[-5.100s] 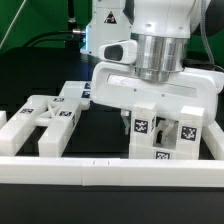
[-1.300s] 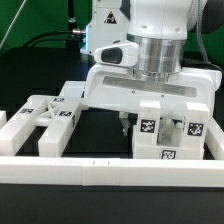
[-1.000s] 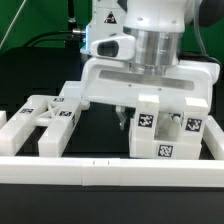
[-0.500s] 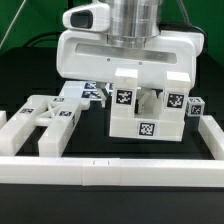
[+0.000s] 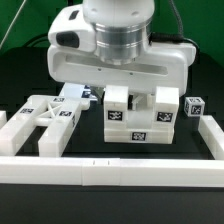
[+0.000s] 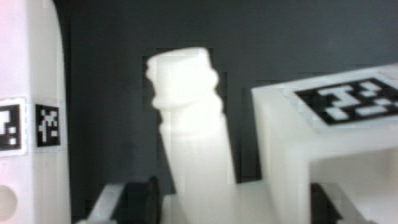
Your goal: Assemble chair
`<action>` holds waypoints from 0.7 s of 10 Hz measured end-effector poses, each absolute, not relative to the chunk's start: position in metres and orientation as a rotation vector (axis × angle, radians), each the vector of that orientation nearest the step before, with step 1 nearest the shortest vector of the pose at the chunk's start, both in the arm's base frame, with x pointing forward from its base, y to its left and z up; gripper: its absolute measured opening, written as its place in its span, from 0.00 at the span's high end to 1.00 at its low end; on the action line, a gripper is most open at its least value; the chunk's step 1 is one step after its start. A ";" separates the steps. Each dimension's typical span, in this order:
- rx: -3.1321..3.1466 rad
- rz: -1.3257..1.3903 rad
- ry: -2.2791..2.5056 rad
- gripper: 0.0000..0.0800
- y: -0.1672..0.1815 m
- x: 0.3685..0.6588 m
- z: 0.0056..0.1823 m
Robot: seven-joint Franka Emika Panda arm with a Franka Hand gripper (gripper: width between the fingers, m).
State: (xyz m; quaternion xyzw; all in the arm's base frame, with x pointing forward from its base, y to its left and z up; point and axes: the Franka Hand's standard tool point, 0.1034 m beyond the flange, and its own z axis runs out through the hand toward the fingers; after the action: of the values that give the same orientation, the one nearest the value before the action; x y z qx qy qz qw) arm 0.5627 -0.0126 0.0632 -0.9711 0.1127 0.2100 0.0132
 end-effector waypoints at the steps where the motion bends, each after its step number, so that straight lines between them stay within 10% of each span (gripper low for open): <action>1: -3.016 0.685 0.367 0.59 -0.009 0.568 0.066; 7: -2.784 1.371 0.450 0.59 -0.015 0.539 0.063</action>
Offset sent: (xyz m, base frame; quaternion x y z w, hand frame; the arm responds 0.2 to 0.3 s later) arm 0.0000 0.0000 0.0000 0.0000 -0.1296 0.0000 0.9916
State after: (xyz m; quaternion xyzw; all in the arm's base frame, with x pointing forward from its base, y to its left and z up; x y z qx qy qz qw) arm 0.5386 -0.0149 0.0632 -0.8879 0.1435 0.4371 0.0028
